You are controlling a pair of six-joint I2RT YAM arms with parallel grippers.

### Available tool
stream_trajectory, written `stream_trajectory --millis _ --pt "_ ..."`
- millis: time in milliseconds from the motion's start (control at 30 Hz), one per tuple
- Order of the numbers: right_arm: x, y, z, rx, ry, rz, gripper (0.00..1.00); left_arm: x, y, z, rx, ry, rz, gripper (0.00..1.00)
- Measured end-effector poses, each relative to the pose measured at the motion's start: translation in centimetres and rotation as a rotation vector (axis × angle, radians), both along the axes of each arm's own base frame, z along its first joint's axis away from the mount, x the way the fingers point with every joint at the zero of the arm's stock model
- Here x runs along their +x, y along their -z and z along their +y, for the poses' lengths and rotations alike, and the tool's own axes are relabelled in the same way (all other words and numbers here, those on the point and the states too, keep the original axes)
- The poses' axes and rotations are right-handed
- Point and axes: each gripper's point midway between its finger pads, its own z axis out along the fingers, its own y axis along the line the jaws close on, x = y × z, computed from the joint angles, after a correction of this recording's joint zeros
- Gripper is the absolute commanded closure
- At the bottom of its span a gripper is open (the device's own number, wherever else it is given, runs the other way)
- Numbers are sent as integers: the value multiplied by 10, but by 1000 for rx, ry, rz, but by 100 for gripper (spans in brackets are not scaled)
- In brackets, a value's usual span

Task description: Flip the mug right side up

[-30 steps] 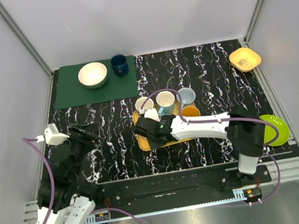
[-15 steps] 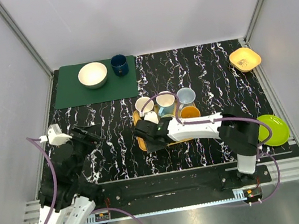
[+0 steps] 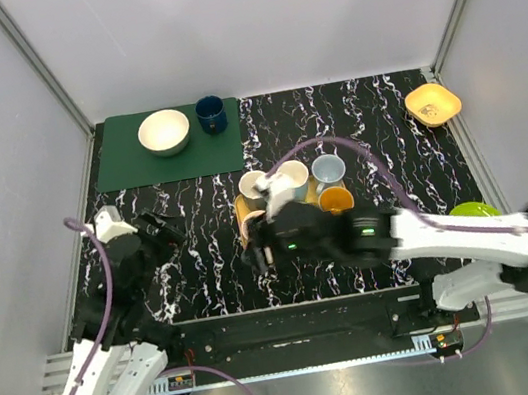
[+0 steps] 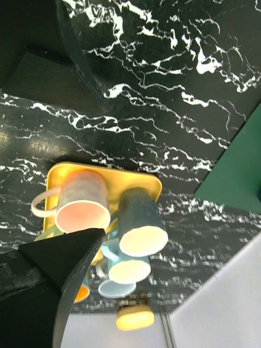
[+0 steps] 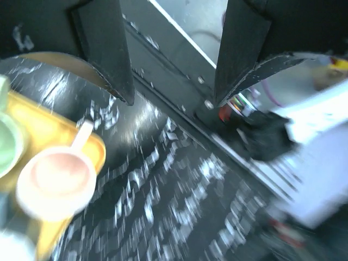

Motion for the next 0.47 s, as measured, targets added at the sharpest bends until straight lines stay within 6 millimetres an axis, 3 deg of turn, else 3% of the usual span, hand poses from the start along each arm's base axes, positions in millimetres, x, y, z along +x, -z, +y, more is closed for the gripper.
stream_trajectory --millis 67,100,167,200,300,367,467 --pt "1 -72 -20 165 5 -135 21 6 6 -1 44 0 57 9" --pt "6 -98 -35 220 36 -195 16 10 9 -2 63 2 82 9" --pt "24 -150 -83 322 156 -350 7 18 13 -5 107 12 144 9" --pt "32 -165 -109 340 221 -421 3 21 15 -6 124 18 163 9" --pt "46 -180 -168 321 373 -556 0 31 22 -13 165 53 210 10" --pt "55 -166 -183 231 423 -606 0 33 24 -19 174 93 216 10" --pt "62 -138 -186 95 434 -640 0 36 16 -28 164 146 176 8"
